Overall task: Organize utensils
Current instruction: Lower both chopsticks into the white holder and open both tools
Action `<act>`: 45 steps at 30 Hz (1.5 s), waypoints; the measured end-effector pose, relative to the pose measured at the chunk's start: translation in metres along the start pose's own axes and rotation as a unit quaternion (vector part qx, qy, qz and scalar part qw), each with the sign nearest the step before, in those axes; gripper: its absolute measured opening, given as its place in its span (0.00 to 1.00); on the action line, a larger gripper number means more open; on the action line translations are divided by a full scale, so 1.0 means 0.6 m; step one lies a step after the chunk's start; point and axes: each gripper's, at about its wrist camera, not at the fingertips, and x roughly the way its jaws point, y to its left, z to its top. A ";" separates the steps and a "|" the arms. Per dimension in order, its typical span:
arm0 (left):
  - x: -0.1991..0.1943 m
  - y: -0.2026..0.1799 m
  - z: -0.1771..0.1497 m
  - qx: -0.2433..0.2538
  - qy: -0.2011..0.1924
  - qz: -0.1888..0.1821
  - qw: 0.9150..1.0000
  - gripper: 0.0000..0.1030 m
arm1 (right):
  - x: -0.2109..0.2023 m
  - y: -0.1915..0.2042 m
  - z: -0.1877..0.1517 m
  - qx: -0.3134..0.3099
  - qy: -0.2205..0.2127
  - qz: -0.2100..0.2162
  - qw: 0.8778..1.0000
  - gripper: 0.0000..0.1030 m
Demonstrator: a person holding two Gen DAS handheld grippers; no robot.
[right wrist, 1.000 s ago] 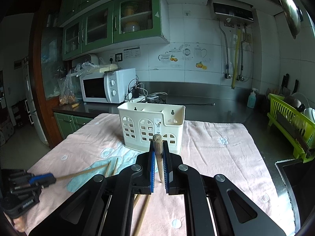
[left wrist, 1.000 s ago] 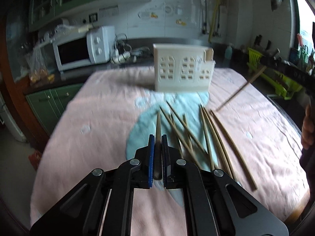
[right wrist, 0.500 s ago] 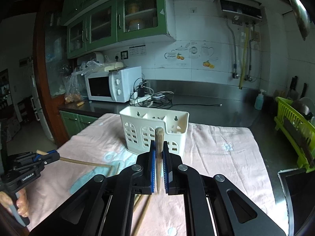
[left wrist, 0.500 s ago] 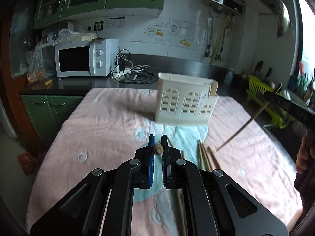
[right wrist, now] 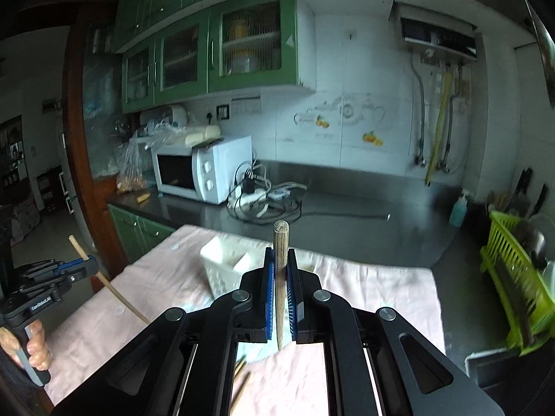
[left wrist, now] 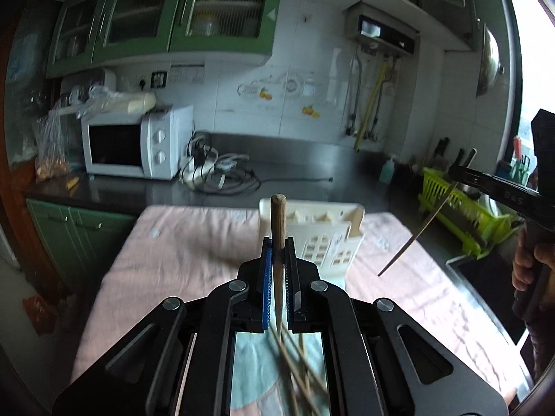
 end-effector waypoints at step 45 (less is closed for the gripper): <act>0.194 0.016 0.126 -0.031 -0.022 0.022 0.999 0.19 | 0.144 -0.021 0.026 -0.006 0.010 -0.032 0.999 0.34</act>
